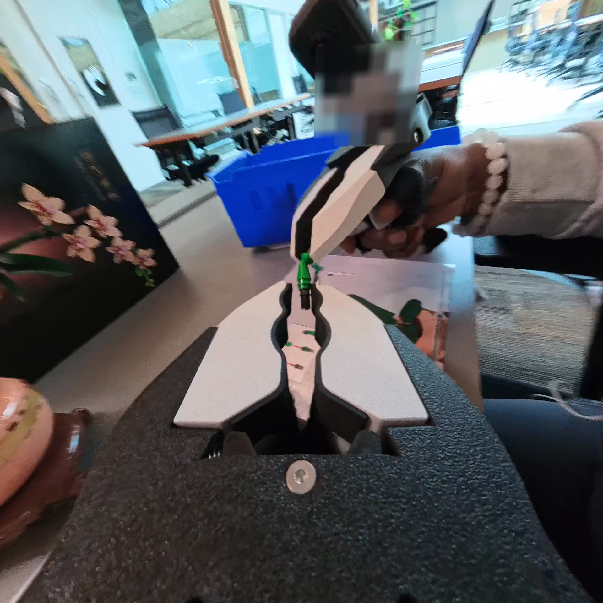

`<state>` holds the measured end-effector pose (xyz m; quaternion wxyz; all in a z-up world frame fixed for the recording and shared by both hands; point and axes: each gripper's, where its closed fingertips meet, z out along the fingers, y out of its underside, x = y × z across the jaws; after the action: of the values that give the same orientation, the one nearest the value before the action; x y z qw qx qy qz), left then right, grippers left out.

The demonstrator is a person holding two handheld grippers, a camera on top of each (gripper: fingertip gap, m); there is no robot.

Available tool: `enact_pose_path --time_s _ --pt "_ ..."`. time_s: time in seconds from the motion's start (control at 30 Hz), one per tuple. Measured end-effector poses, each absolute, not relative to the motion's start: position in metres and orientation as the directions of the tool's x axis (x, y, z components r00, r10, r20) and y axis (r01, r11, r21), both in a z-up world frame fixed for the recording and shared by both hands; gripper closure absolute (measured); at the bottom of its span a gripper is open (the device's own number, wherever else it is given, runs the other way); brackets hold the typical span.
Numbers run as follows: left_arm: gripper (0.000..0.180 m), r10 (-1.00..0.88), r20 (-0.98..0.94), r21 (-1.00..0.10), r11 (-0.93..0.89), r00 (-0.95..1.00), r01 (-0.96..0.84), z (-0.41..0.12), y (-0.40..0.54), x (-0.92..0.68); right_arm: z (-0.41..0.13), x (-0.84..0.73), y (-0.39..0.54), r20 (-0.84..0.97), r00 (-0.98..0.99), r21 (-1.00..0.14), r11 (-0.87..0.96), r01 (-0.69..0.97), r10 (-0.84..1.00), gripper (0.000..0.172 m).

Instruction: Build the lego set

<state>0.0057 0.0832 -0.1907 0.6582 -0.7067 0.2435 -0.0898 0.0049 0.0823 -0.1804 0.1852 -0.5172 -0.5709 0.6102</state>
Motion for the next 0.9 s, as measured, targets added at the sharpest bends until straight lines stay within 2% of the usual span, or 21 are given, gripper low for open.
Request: enact_pose_path --time_s 0.03,0.13,0.23,0.47,0.5,0.6,0.73,0.8,0.9 --pt "0.169 -0.511 -0.141 -0.980 -0.052 0.848 -0.194 -0.193 0.082 0.010 -0.181 0.009 0.081 -0.385 -0.429 -0.900 -0.228 0.372 0.818 0.166" --pt "0.168 -0.647 0.058 -0.977 -0.192 0.760 -0.089 -0.201 0.073 0.026 -0.188 0.020 0.078 -0.345 -0.509 -0.896 -0.115 0.429 0.789 0.166" --pt "0.174 -0.702 0.222 -0.956 -0.293 0.676 0.010 -0.202 0.065 0.034 -0.192 0.027 0.073 -0.379 -0.548 -0.873 -0.092 0.478 0.746 0.166" --pt "0.175 -0.679 0.331 -0.930 -0.354 0.656 0.103 -0.202 0.068 0.034 -0.189 0.023 0.073 -0.383 -0.529 -0.876 -0.117 0.467 0.757 0.165" --pt "0.176 -0.659 0.354 -0.923 -0.361 0.664 0.135 -0.200 0.071 0.032 -0.188 0.023 0.076 -0.371 -0.510 -0.878 -0.115 0.465 0.776 0.165" --pt "0.176 -0.543 0.377 -0.910 -0.368 0.750 0.191 -0.205 0.082 0.013 -0.180 0.025 0.090 -0.315 -0.407 -0.889 -0.116 0.443 0.857 0.150" --pt "0.176 -0.375 0.374 -0.900 -0.369 0.848 0.234 -0.211 0.089 -0.015 -0.199 0.040 0.125 -0.075 -0.141 -0.862 0.007 0.506 0.987 0.143" --pt "0.176 -0.332 0.357 -0.903 -0.363 0.873 0.231 -0.213 0.091 -0.020 -0.216 0.047 0.131 0.021 -0.078 -0.834 0.060 0.549 0.997 0.145" --pt "0.175 -0.332 0.353 -0.896 -0.388 0.875 0.214 -0.217 0.092 -0.017 -0.237 0.051 0.129 0.037 -0.049 -0.806 0.058 0.589 0.998 0.154"
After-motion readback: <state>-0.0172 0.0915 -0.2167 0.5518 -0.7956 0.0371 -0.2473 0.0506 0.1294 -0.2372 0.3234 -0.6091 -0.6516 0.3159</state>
